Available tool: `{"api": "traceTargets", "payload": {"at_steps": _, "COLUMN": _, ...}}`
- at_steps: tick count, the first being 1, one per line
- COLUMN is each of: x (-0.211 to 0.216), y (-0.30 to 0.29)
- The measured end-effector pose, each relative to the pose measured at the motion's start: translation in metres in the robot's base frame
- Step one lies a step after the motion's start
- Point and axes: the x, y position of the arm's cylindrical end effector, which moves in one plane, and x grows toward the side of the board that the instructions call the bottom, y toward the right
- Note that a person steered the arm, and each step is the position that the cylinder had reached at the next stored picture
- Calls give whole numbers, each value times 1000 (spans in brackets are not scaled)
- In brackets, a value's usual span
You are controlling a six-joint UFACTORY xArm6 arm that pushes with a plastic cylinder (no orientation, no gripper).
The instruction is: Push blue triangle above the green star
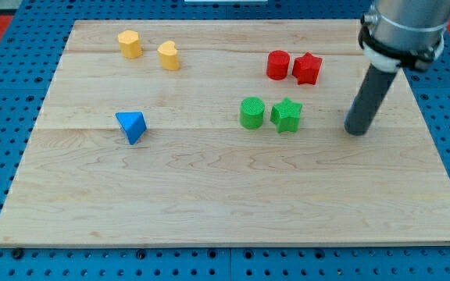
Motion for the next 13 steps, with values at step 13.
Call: {"api": "traceTargets", "payload": {"at_steps": 13, "x": -10, "y": -300}}
